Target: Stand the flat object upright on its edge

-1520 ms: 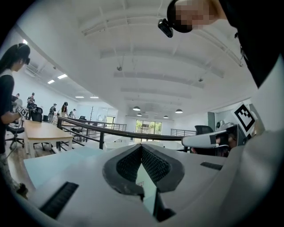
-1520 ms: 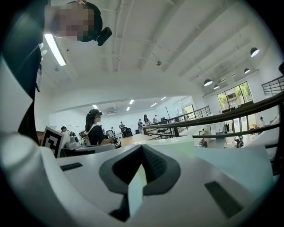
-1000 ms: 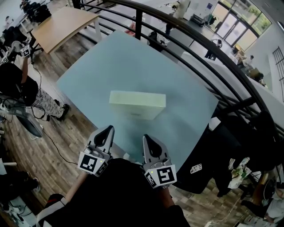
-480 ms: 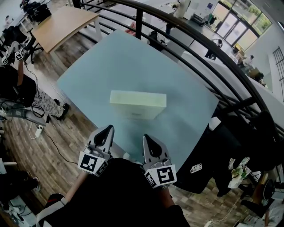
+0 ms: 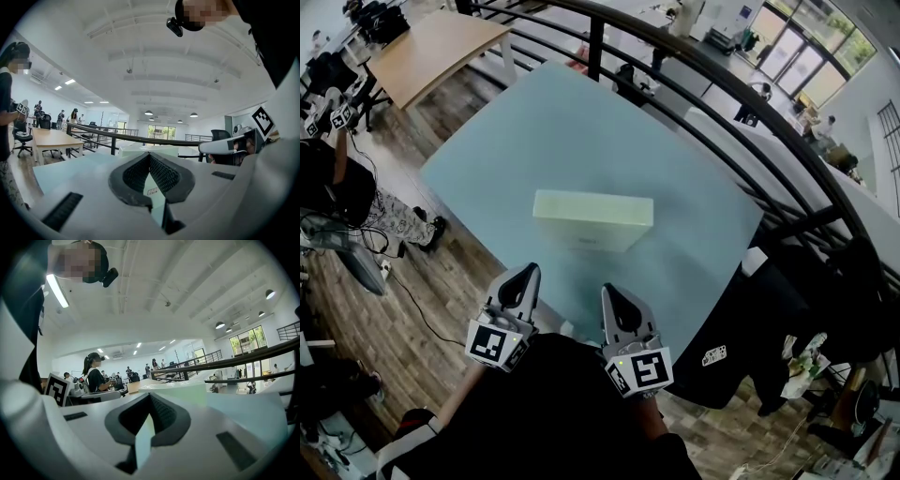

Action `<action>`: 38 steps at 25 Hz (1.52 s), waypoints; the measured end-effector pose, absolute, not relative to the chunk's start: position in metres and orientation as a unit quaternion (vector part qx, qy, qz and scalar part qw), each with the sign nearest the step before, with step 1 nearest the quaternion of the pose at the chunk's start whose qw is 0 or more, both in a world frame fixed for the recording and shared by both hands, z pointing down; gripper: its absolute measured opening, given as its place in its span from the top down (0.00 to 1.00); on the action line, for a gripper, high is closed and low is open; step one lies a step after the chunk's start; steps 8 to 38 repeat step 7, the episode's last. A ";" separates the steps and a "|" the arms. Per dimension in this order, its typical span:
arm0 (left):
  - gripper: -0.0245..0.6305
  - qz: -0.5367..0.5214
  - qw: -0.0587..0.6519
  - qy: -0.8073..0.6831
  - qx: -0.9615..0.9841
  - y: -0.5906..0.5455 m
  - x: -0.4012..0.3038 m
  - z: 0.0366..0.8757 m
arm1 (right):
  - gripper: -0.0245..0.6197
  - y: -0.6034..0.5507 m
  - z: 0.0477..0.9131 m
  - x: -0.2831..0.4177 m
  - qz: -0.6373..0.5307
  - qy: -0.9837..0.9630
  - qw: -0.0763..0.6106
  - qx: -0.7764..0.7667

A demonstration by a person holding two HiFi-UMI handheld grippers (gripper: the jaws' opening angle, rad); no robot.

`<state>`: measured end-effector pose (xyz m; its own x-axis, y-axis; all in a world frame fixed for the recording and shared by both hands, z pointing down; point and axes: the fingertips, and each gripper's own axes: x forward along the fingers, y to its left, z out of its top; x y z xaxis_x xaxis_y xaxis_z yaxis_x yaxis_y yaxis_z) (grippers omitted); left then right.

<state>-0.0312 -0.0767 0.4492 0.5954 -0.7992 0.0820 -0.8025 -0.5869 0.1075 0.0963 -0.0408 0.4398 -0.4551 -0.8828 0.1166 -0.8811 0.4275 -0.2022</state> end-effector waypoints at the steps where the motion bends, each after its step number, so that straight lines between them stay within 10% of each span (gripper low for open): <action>1: 0.96 0.012 0.068 -0.451 0.890 -0.077 -0.033 0.449 | 0.95 -0.041 0.440 0.095 -0.118 0.845 0.003 -0.522; 38: 0.96 -0.001 0.061 -0.450 0.891 -0.078 -0.030 0.448 | 0.95 -0.040 0.444 0.099 -0.119 0.845 0.001 -0.522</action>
